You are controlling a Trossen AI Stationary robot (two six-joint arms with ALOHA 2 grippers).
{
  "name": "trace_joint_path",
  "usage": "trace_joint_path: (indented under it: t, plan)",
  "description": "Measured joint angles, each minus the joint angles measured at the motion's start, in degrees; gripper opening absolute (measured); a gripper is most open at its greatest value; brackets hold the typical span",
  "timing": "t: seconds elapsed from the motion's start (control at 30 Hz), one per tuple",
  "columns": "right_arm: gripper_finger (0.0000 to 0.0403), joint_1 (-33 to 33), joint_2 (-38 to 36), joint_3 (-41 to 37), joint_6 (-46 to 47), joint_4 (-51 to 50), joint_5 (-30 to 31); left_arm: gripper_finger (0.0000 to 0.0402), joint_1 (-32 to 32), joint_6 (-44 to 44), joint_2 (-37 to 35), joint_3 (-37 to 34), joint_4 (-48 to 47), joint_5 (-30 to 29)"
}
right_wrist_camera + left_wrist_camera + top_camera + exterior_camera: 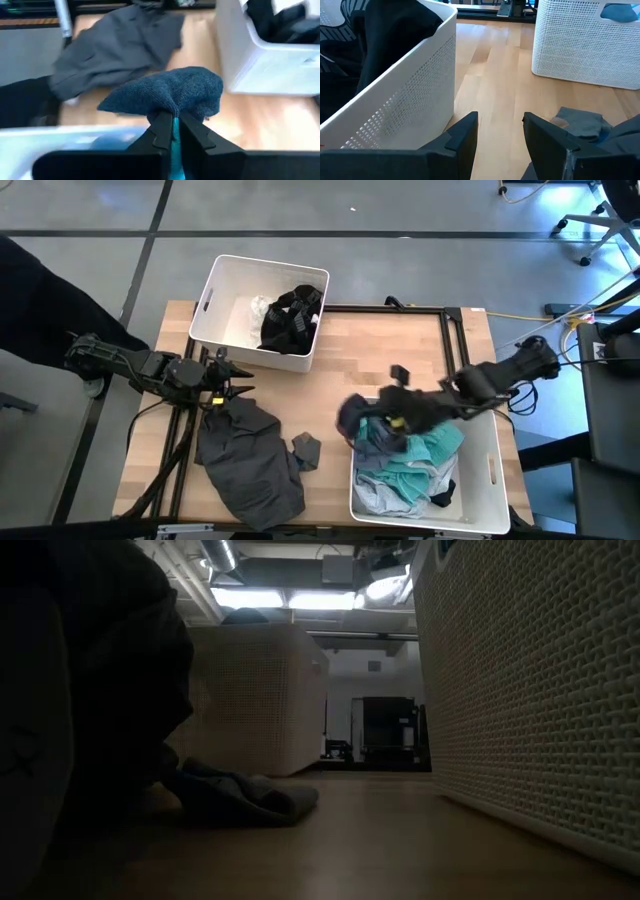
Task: Sort clothes
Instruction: Put the purple black sock into the bottom white bin
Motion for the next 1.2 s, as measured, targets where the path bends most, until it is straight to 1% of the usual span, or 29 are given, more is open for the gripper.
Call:
trace_joint_path:
  t: [0.1,0.27,0.4,0.5,0.63,0.73,0.83,0.9,0.97,1.1,1.2]
  plan:
    - [0.0026,3.9,-1.2,0.0,6.3,-3.7,-0.8,0.0147,0.0,0.0,0.0,0.0,0.0,0.0]
    - [0.0026,10.1,-1.3,-0.1,18.7,-12.4,-0.1,0.0147,0.0,0.0,0.0,0.0,0.0,0.0]
    - [0.0026,13.8,-1.4,-2.8,30.2,-18.2,3.1,0.0147,0.0,0.0,0.0,0.0,0.0,0.0]
    - [0.0026,15.0,-1.3,-6.4,37.1,-20.9,3.2,0.0147,0.0,-0.7,0.0,0.0,0.0,0.0]
    - [0.0026,15.0,-1.3,-12.3,38.8,-20.8,-0.4,0.0147,0.0,-0.8,0.0,0.0,0.0,0.0]
    - [0.0026,14.0,-1.3,-15.9,38.8,-20.7,-0.2,0.0147,0.0,-0.9,0.0,0.0,0.0,0.0]
    - [0.0029,12.6,-1.3,-17.7,38.8,-20.0,0.1,0.0147,0.0,-0.9,0.0,0.0,0.0,0.0]
    - [0.0041,11.5,-1.3,-17.9,38.8,-20.0,-0.4,0.0147,0.0,-0.9,0.0,0.0,0.0,0.0]
    - [0.0063,10.6,-1.3,-17.9,38.8,-20.0,-1.3,0.0147,0.0,-0.9,0.0,0.0,0.0,0.0]
    - [0.0122,9.9,-1.3,-17.7,37.5,-20.0,-2.6,0.0147,0.0,-0.6,0.0,0.0,0.0,0.0]
    - [0.0169,9.9,-1.3,-16.2,37.1,-19.9,-3.4,0.0147,0.0,-0.6,0.0,0.0,0.0,0.0]
